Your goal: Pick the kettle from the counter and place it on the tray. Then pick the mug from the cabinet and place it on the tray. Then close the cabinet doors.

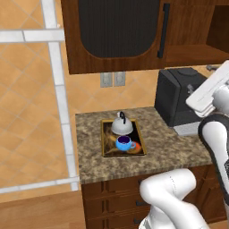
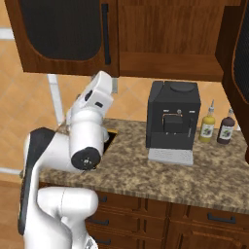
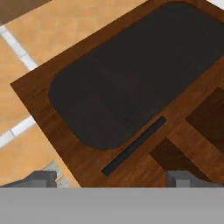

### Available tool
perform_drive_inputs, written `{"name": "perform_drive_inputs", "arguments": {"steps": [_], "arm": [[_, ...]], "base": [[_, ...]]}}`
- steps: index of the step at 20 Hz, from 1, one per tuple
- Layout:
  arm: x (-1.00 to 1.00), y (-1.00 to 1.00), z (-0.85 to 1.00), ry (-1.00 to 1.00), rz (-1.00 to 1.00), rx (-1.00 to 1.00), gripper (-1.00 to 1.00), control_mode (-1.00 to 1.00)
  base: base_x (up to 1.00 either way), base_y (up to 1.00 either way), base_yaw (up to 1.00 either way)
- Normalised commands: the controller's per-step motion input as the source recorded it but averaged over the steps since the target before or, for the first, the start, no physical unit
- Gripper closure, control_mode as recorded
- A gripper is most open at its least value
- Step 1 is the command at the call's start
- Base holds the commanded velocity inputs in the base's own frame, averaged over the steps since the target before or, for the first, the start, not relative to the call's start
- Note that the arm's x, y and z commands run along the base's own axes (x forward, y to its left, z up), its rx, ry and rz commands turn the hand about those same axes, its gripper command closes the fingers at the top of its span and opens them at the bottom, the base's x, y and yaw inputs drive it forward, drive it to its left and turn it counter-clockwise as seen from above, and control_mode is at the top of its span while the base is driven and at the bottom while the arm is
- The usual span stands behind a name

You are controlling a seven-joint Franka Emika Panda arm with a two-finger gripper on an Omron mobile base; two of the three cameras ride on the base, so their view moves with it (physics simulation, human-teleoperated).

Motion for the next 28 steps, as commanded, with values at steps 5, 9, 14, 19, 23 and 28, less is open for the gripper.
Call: {"name": "perform_drive_inputs", "arguments": {"steps": [5, 9, 14, 19, 23, 28], "arm": [[-0.03, -0.38, 0.00, -0.05, 0.15, -0.37, -1.00, -1.00], [0.00, -0.24, -0.01, 0.03, 0.03, -0.40, -1.00, -1.00], [0.00, -0.20, -0.04, 0.09, 0.00, -0.40, -1.00, -1.00], [0.01, -0.22, -0.12, 0.09, -0.03, -0.44, -1.00, -1.00], [0.03, -0.20, -0.18, 0.12, -0.09, -0.48, -1.00, -1.00], [-0.05, -0.43, -0.08, 0.12, -0.19, -0.19, -1.00, -1.00]], "base": [[0.00, 0.00, 0.00], [0.00, 0.00, 0.00], [0.00, 0.00, 0.00], [0.00, 0.00, 0.00], [0.00, 0.00, 0.00], [0.00, 0.00, 0.00]]}}
